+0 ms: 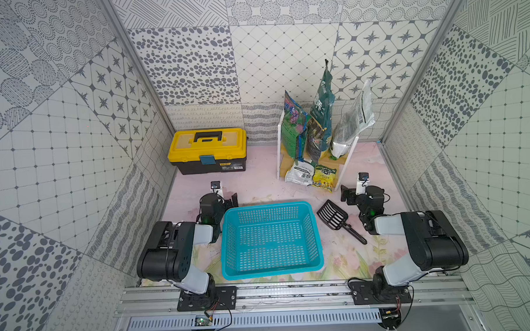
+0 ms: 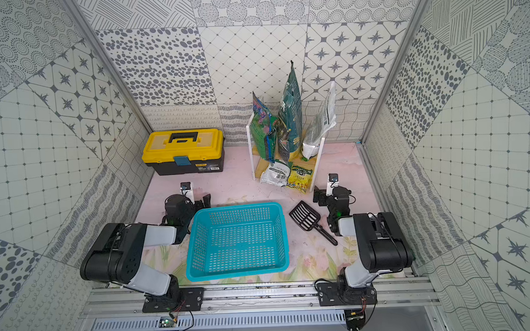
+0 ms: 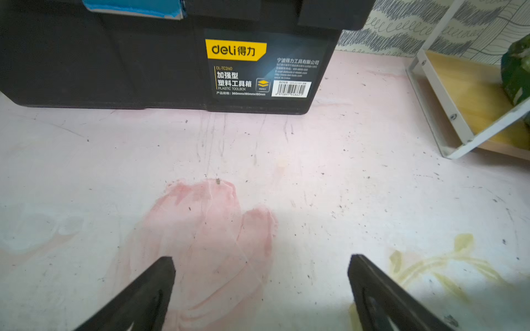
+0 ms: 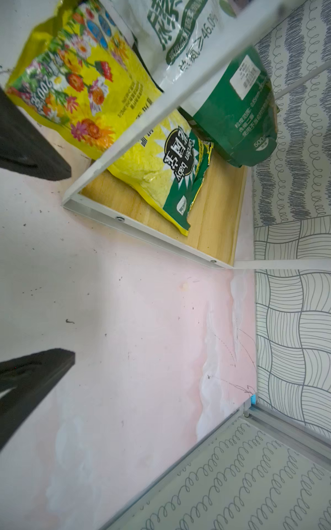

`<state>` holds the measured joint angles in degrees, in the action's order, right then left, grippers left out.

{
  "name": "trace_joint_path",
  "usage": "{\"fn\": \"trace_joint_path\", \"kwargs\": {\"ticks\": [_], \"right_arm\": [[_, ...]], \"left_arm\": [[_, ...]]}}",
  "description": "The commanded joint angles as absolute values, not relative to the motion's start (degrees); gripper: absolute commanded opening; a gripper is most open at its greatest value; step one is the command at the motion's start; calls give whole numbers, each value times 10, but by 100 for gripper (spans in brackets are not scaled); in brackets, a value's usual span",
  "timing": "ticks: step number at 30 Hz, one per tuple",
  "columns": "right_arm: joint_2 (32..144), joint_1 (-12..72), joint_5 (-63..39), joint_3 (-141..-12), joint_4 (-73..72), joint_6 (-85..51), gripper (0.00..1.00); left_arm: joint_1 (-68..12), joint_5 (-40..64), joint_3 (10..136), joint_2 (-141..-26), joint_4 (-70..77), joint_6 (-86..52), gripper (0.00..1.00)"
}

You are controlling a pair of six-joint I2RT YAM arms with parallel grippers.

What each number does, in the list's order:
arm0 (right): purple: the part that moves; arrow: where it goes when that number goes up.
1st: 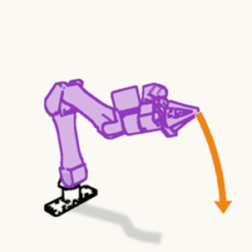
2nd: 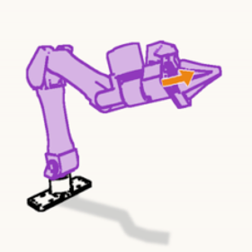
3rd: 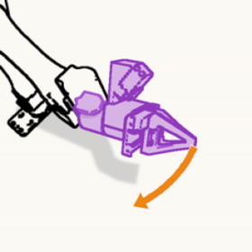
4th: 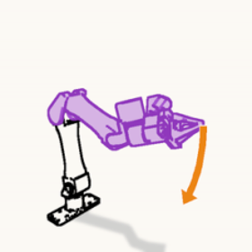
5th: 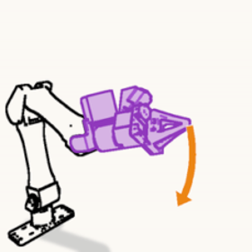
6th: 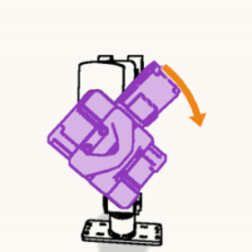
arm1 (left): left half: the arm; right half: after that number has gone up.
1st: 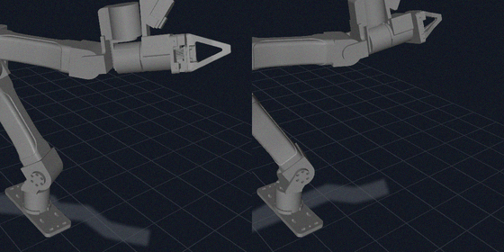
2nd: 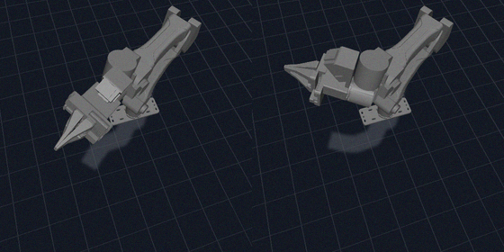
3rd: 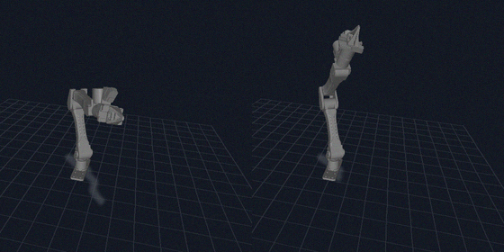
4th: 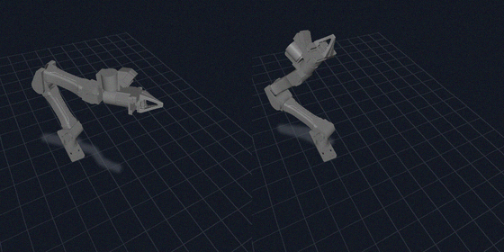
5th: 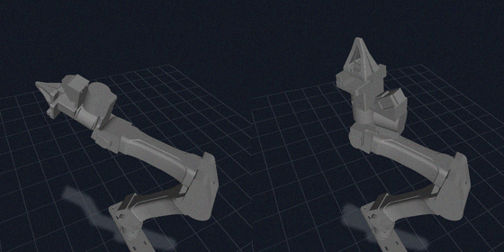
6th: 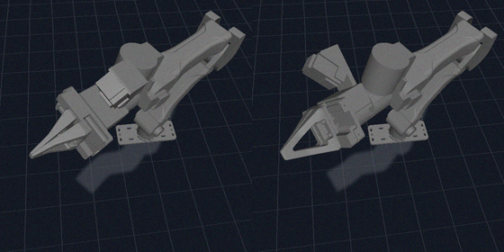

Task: Take down the fertilizer bag from the shelf
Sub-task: Adjust the storage box at the center of the board.

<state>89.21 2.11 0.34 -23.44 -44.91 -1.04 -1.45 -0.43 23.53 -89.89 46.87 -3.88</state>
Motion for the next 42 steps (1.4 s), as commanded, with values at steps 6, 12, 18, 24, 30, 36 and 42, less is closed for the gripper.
{"fn": "trace_joint_path", "kwargs": {"ticks": [6,12,18,24,30,36,42], "right_arm": [[890,18,-1,-238,-473,-14,97],[891,18,-1,-238,-474,-14,97],[891,17,-3,-239,-473,-15,97],[888,13,-3,-238,-474,-20,97],[805,14,29,-255,-365,-28,97],[716,13,82,-340,-67,-70,97],[633,7,57,-371,91,-239,97]], "left_arm": [[-17,-2,240,-900,471,-31,100],[-17,-2,240,-900,472,-31,100],[-17,-1,241,-901,471,-31,100],[-15,2,246,-896,464,-27,100],[-15,-6,317,-811,262,-36,100],[-15,-13,336,-713,134,-35,100],[-15,1,383,-640,8,-79,100]]}}
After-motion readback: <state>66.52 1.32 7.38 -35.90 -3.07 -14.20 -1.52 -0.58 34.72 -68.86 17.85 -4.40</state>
